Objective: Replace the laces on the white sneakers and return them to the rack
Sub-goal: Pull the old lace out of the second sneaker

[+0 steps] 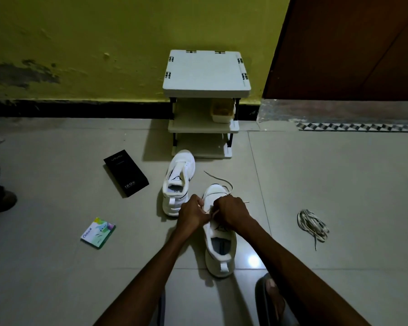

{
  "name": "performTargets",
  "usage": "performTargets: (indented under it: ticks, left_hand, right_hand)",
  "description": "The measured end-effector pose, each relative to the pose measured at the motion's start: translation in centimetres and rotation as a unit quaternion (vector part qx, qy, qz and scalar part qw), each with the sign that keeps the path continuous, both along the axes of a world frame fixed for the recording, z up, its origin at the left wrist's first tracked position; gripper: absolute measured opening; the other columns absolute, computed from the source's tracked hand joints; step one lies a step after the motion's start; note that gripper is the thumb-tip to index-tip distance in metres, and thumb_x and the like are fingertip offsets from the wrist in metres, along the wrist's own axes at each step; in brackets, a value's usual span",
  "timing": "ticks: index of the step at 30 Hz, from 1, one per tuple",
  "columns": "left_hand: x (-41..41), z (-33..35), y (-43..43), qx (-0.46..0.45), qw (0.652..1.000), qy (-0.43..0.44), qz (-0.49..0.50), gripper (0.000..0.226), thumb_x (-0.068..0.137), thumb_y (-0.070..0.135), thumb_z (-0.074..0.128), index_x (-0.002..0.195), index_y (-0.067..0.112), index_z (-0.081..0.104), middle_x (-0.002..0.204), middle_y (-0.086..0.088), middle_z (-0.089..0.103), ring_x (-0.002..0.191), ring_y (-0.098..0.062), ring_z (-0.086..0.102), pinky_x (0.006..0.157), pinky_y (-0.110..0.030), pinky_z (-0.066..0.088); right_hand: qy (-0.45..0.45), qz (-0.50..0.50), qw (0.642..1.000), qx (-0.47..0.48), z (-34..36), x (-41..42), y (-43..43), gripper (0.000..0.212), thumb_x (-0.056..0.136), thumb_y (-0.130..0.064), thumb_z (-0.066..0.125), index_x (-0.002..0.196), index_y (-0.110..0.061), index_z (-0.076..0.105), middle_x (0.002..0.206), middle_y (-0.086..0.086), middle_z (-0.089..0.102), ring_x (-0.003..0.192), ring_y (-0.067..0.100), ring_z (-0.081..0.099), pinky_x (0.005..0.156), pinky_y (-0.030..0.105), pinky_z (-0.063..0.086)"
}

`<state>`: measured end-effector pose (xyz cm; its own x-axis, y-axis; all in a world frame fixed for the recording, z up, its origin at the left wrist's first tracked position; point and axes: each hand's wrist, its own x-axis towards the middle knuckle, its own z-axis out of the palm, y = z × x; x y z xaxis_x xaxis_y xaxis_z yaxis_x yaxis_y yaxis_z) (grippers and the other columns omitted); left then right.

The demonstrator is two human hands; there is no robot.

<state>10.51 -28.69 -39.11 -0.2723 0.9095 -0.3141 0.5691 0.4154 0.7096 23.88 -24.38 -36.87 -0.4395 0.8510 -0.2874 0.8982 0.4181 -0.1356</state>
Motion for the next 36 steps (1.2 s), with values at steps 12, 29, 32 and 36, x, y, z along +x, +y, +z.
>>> performTargets:
  ticks: [12, 29, 32, 36]
  left_hand:
    - [-0.2, 0.4, -0.1, -0.009, 1.0, 0.018, -0.001, 0.034, 0.063, 0.014, 0.076, 0.09, 0.017, 0.056, 0.083, -0.005, 0.069, 0.08, -0.021, 0.063, 0.065, -0.031, 0.049]
    - [0.3, 0.3, -0.2, 0.008, 1.0, 0.021, -0.006, 0.034, 0.07, 0.029, 0.079, 0.091, 0.016, 0.056, 0.084, -0.005, 0.07, 0.083, -0.022, 0.065, 0.068, -0.031, 0.047]
    - [0.2, 0.3, -0.3, 0.011, 1.0, 0.022, -0.006, 0.034, 0.07, 0.03, 0.081, 0.088, 0.018, 0.055, 0.086, -0.004, 0.07, 0.082, -0.021, 0.064, 0.063, -0.027, 0.044]
    - [0.0, 0.7, -0.1, -0.003, 1.0, 0.019, -0.021, 0.033, 0.066, 0.02, 0.079, 0.091, 0.014, 0.058, 0.083, -0.006, 0.069, 0.08, -0.022, 0.065, 0.067, -0.033, 0.051]
  right_hand:
    - [0.405, -0.485, 0.772, 0.061, 1.1, 4.9, 2.5, 0.01, 0.079, -0.02, 0.07, 0.077, -0.013, 0.077, 0.08, 0.012, 0.074, 0.078, 0.028, 0.067, 0.075, 0.032, 0.051]
    - [0.048, -0.011, 0.999, -0.014, -0.3, 0.2, -0.2, 0.024, 0.085, -0.017, 0.062, 0.108, -0.016, 0.07, 0.107, 0.011, 0.068, 0.096, 0.031, 0.066, 0.079, 0.034, 0.053]
    - [0.039, 0.017, 0.999, 0.018, -0.7, -0.3, -0.6, 0.023, 0.08, -0.023, 0.07, 0.098, -0.009, 0.068, 0.1, 0.011, 0.066, 0.091, 0.031, 0.066, 0.076, 0.036, 0.053]
    - [0.225, -0.159, 0.957, 0.087, -0.6, 0.6, 0.4, 0.017, 0.078, -0.026, 0.068, 0.076, -0.01, 0.07, 0.076, 0.007, 0.067, 0.07, 0.021, 0.063, 0.064, 0.028, 0.049]
